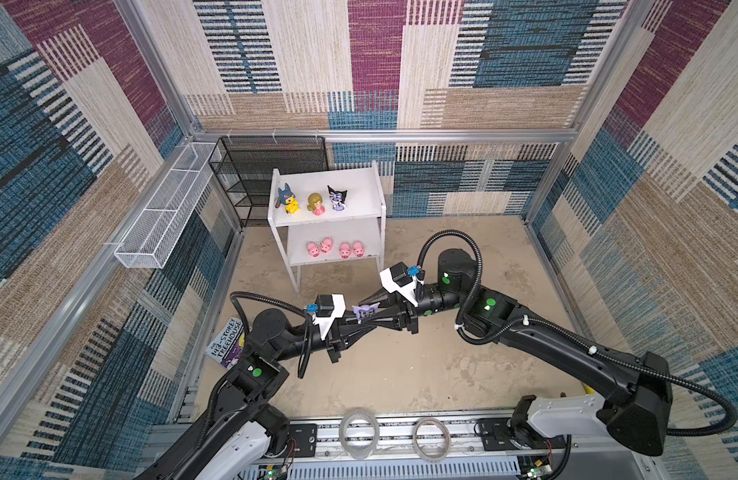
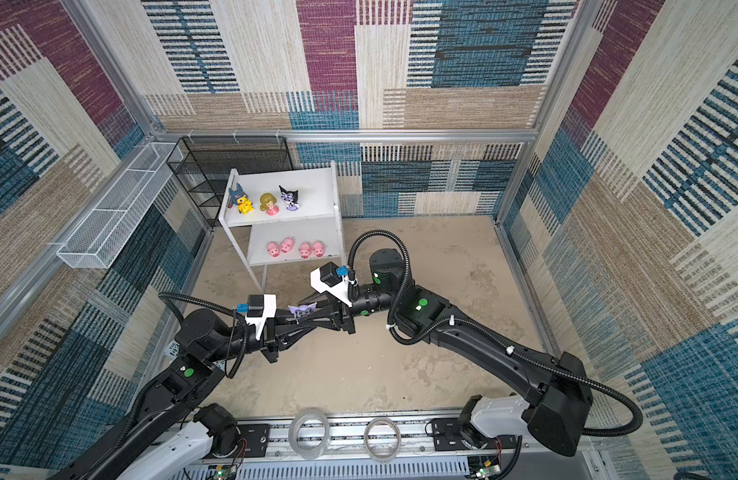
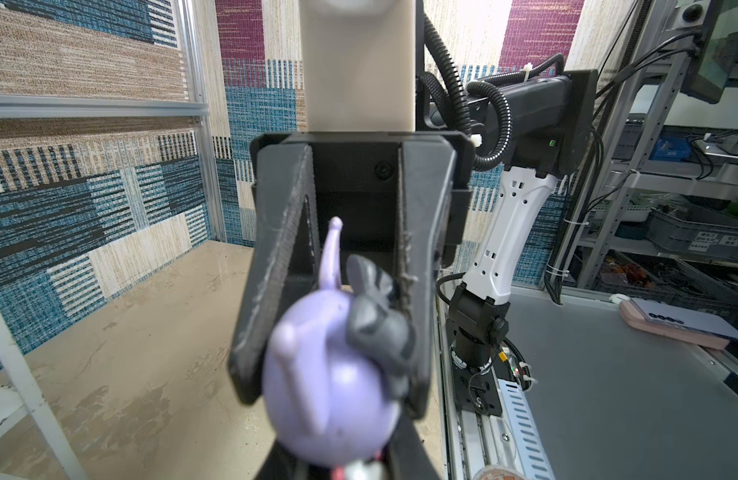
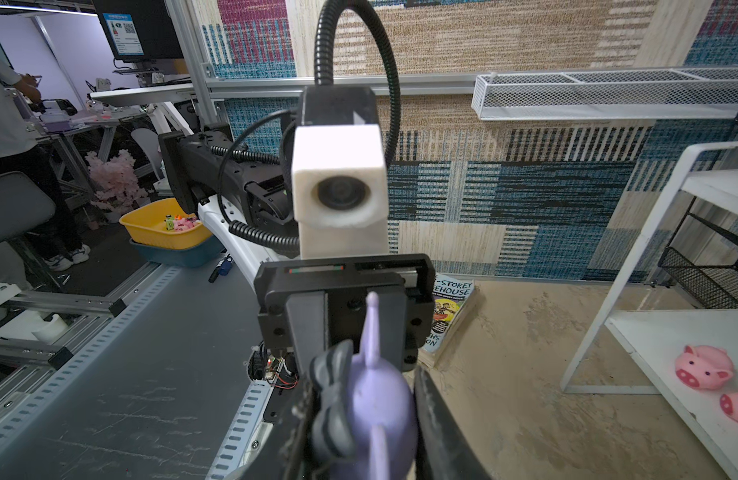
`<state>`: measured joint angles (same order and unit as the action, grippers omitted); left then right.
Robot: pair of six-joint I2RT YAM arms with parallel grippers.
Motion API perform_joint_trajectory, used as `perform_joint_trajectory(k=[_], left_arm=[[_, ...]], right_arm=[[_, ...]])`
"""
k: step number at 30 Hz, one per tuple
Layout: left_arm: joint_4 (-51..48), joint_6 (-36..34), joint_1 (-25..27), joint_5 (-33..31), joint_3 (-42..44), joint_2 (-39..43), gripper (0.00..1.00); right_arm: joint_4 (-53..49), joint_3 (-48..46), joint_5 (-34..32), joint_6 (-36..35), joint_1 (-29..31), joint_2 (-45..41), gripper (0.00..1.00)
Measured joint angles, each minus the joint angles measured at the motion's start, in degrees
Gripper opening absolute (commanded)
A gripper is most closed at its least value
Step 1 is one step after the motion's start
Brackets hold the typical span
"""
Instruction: Place and organize the plastic toys onto the shelf
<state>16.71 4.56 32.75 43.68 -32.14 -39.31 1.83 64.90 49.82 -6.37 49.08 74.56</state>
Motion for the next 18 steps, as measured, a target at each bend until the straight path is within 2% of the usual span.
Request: perform_joint_trajectory(k=[3,4,5,12,18], left_arm=[[0.3,-0.1,0.0,-0.2,0.0,0.1,0.51],[0.2,-0.1,0.0,-0.5,0.0,0.3,0.77],[-0.2,-0.1,0.0,-1.2,0.0,0.6,0.99],[-11.6,-3.5,0.0,-9.0,-4.7,3.7,0.99],[-23.6,-6.3,0.0,-21.9,-10.4,2.9,0.99]], right_arm=[[-0.1,0.4,-0.5,0.0,0.0,0.0,0.27],[-0.3,0.9,-1.5,0.1,-0.2,0.2,0.27],[-0.3,1.4,-2.1,0.1,-0.4,0.4,0.27],[-0.9,6.8,-5.7,-0.2,-5.8,2.3,0.27],[-0.9,14.8,-10.8,-0.7,-9.9,6.6,0.27]])
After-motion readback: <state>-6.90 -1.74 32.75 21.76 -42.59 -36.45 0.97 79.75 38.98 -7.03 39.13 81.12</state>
